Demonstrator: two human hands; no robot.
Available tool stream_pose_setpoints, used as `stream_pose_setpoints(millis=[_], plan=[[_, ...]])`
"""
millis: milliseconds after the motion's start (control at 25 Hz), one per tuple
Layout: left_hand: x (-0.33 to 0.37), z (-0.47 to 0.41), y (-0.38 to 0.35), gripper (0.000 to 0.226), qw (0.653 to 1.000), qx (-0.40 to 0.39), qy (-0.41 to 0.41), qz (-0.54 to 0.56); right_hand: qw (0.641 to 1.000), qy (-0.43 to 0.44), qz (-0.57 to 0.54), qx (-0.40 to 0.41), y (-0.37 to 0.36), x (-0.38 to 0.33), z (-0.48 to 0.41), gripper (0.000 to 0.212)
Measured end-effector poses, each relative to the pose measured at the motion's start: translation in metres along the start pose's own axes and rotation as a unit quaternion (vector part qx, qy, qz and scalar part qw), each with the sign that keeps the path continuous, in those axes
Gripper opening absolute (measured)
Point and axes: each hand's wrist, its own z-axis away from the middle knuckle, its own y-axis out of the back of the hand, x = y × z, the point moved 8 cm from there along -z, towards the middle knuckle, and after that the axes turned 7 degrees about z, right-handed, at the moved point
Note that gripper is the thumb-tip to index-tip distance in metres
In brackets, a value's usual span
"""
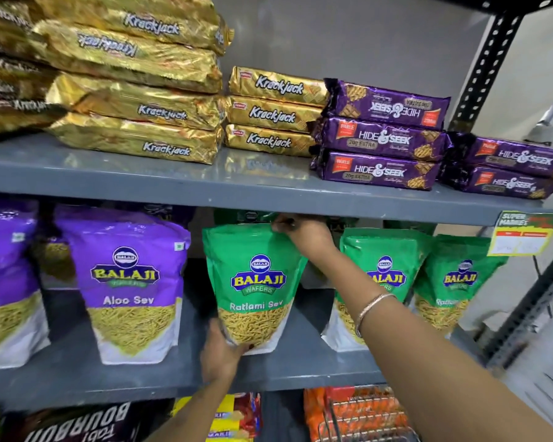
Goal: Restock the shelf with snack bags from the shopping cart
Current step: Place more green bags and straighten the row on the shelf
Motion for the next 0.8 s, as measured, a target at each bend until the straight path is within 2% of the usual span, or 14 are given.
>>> stream_pose_setpoints(millis=[80, 160, 240, 320, 360, 400, 440, 520, 600, 680, 800], plan=[[0.004, 0.009, 0.010, 0.088, 0.993, 0.080, -0.048, -0.066, 0.999, -0.033, -0.001, 0.037, 0.012, 0.010, 0.006, 0.038], [0.022, 0.035, 0.013, 0.085, 0.966, 0.157, -0.149, -0.140, 0.985, -0.064, -0.025, 0.156, 0.039, 0.030, 0.025, 0.037], [0.040, 0.064, -0.010, 0.083, 0.940, 0.123, -0.264, -0.175, 0.956, -0.110, -0.085, 0.257, 0.050, 0.070, 0.060, 0.032], [0.047, 0.082, -0.059, 0.072, 0.912, 0.014, -0.363, -0.190, 0.928, -0.189, -0.135, 0.292, 0.029, 0.131, 0.097, 0.030], [0.052, 0.087, -0.087, 0.066, 0.910, -0.055, -0.371, -0.178, 0.912, -0.229, -0.155, 0.302, 0.020, 0.161, 0.112, 0.022], [0.058, 0.087, -0.111, 0.066, 0.913, -0.105, -0.360, -0.164, 0.895, -0.270, -0.181, 0.306, 0.004, 0.199, 0.126, 0.011], [0.066, 0.082, -0.134, 0.072, 0.926, -0.142, -0.323, -0.134, 0.880, -0.303, -0.211, 0.299, -0.012, 0.238, 0.131, 0.010], [0.067, 0.065, -0.172, 0.089, 0.965, -0.204, -0.160, -0.044, 0.880, -0.315, -0.282, 0.218, -0.044, 0.292, 0.130, 0.040], [0.064, 0.047, -0.202, 0.095, 0.974, -0.219, -0.064, -0.009, 0.908, -0.288, -0.293, 0.082, -0.079, 0.317, 0.121, 0.077], [0.063, 0.039, -0.219, 0.088, 0.973, -0.221, -0.043, -0.046, 0.924, -0.253, -0.288, -0.006, -0.101, 0.319, 0.117, 0.087], [0.053, 0.030, -0.219, 0.076, 0.978, -0.192, -0.017, -0.077, 0.933, -0.228, -0.278, 0.028, -0.109, 0.324, 0.113, 0.080]])
